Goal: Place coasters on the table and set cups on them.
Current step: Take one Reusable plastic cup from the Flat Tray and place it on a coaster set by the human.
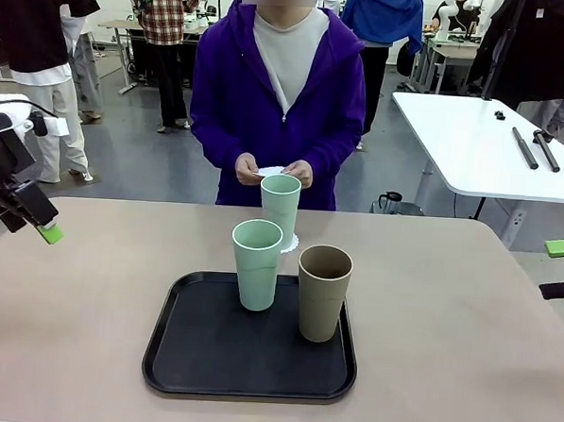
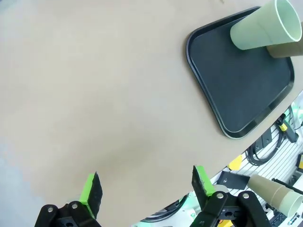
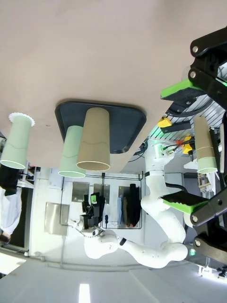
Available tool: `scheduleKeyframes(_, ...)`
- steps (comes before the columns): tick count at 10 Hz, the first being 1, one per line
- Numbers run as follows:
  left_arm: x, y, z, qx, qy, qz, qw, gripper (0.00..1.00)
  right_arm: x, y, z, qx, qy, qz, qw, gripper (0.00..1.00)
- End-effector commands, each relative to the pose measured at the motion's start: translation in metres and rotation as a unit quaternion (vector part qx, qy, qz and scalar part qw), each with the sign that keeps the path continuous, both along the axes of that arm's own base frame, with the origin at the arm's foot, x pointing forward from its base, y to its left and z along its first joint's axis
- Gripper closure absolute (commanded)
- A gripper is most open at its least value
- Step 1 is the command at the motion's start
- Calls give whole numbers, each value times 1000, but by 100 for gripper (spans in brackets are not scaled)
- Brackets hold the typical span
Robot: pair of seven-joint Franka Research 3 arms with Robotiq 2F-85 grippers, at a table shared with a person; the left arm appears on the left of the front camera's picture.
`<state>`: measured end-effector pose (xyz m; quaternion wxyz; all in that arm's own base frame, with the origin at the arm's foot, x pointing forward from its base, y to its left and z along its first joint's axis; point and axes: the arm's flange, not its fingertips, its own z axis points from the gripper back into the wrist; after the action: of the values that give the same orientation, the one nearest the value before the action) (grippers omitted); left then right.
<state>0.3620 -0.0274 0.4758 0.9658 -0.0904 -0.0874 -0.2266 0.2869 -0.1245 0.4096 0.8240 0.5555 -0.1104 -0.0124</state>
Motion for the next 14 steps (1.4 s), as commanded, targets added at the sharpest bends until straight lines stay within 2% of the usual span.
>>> scheduleKeyframes(1, 19, -19, 2, 4, -9, -28, 1000, 0, 3, 1, 1, 11, -8, -1, 1000, 0)
scheduleKeyframes(2, 0, 0, 0, 0, 0, 0, 1000, 0, 3, 1, 1, 11, -8, -1, 1000, 0)
scheduleKeyframes(3, 13, 20, -2, -144, -21, -51, 988, 0, 3, 1, 1, 11, -8, -1, 1000, 0)
scheduleKeyframes(5, 28, 61, -18, -309, -9, -96, 946, 0, 3, 1, 1, 11, -8, -1, 1000, 0)
scheduleKeyframes(6, 30, 88, -19, -367, -12, -98, 925, 0, 3, 1, 1, 11, -8, -1, 1000, 0)
scheduleKeyframes(8, 23, 152, -35, -461, -12, -67, 885, 0, 3, 1, 1, 11, -8, -1, 1000, 0)
scheduleKeyframes(10, 13, 198, -46, -505, 8, -11, 863, 0, 3, 1, 1, 11, -8, -1, 1000, 0)
scheduleKeyframes(11, 9, 212, -55, -514, 22, 11, 857, 0, 3, 1, 1, 11, -8, -1, 1000, 0)
scheduleKeyframes(12, 4, 225, -63, -521, 35, 35, 852, 0, 3, 1, 1, 11, -8, -1, 1000, 0)
scheduleKeyframes(14, 3, 226, -67, -516, 48, 70, 852, 0, 3, 1, 1, 11, -8, -1, 1000, 0)
